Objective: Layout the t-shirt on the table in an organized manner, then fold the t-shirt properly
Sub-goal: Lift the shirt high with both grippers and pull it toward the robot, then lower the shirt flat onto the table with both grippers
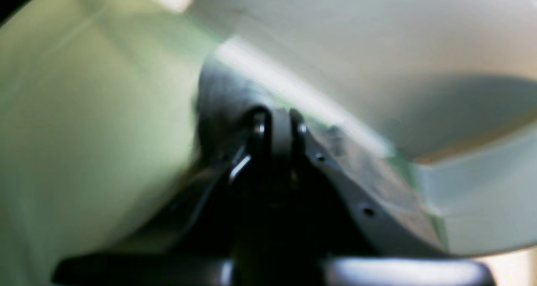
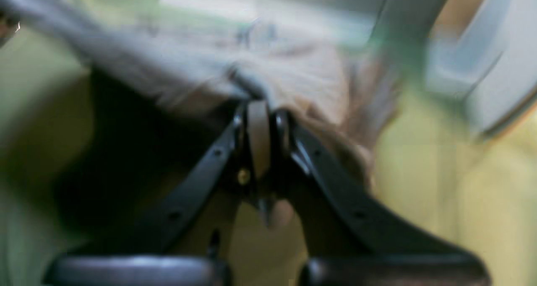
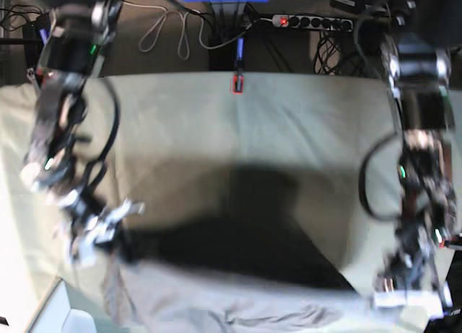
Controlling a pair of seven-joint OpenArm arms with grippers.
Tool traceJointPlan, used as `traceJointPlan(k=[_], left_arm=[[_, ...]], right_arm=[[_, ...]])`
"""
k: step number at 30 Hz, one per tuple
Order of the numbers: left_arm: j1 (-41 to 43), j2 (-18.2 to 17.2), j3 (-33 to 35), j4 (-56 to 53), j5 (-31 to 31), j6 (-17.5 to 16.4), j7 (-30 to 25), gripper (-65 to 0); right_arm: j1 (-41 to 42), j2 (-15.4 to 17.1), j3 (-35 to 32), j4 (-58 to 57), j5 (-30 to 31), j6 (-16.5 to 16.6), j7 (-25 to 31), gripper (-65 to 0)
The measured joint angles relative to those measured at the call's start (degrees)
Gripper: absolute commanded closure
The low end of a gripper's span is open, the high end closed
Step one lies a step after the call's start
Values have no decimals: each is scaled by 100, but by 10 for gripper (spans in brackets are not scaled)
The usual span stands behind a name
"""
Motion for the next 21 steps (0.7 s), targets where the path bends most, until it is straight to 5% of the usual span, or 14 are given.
traceJointPlan(k=[12, 17, 21], left_arm=[[2559, 310, -1346, 527, -107, -107, 94, -1], [2949, 437, -1956, 481, -92, -72, 118, -1], [2953, 505, -2212, 529, -109, -103, 118, -1]], right_arm=[[-2181, -339, -26, 120, 90, -33, 822, 0], [-2540, -341, -39, -153, 92, 74, 791, 0], [-2669, -337, -39, -168, 90, 319, 798, -106]])
